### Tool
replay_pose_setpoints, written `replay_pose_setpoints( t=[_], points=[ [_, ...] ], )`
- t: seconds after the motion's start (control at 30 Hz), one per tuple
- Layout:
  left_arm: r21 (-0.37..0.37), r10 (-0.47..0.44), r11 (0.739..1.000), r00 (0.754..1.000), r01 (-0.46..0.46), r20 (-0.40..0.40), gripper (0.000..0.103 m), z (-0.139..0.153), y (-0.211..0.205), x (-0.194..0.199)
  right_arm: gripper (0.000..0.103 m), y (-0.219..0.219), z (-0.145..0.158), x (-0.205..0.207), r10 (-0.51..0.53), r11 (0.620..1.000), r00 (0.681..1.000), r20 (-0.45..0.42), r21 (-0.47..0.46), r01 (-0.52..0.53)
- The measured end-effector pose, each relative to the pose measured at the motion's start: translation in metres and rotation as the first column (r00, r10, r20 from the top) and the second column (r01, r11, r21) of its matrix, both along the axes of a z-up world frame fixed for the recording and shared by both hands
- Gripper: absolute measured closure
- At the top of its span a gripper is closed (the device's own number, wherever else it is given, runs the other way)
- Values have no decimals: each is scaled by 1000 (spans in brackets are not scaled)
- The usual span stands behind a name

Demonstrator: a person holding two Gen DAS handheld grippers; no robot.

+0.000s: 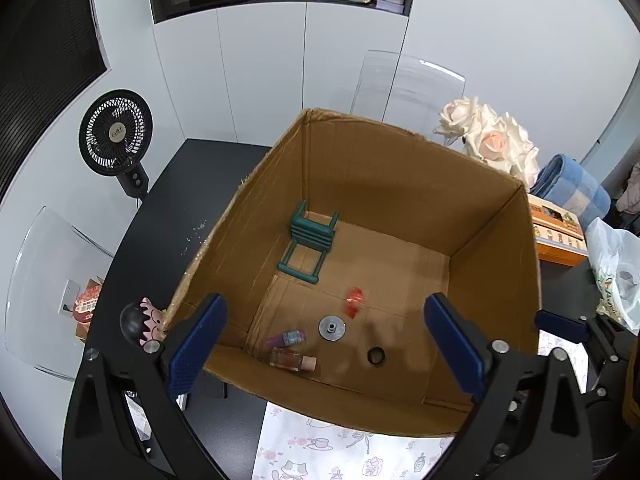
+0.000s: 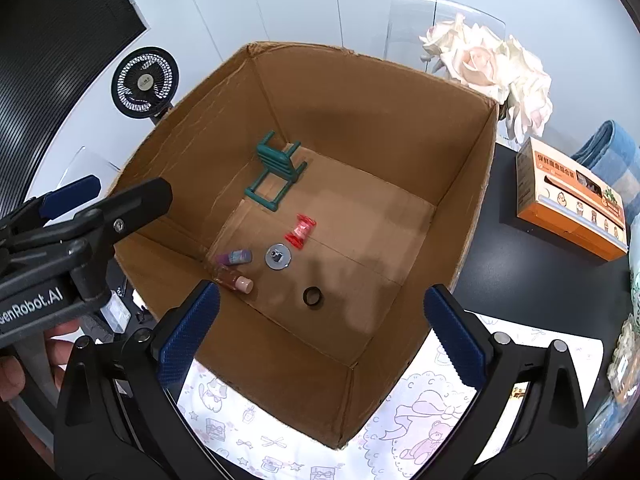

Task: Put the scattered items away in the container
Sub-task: 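Move both tools back over the mat toward the gold clips and wooden stick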

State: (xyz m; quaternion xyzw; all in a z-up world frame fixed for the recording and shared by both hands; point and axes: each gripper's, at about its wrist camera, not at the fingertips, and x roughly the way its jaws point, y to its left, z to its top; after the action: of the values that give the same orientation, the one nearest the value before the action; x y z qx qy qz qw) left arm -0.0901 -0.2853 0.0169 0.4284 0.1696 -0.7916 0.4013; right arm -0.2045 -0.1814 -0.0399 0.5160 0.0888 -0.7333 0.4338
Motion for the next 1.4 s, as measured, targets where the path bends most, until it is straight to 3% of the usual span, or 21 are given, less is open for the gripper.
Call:
replay_pose_setpoints(
  t=[0.37,0.77,1.07,1.4],
  points=[
    [-47,1,999,1000,-3,-27,4,18,17,9,0,17,22,13,15,1000,996,-86,7,-14],
    [-75,2,997,995,-10,-97,4,43,54,9,0,59,46,18,-1,998,995,-98,-56,-4],
    [-64,-36,998,994,30,-99,4,41,113,-17,0,127,48,4,-69,997,993,-101,-52,64],
    [-48,-179,983,980,176,-86,4,22,201,-69,0,233,18,-21,-189,982,979,-72,-31,187]
  ],
)
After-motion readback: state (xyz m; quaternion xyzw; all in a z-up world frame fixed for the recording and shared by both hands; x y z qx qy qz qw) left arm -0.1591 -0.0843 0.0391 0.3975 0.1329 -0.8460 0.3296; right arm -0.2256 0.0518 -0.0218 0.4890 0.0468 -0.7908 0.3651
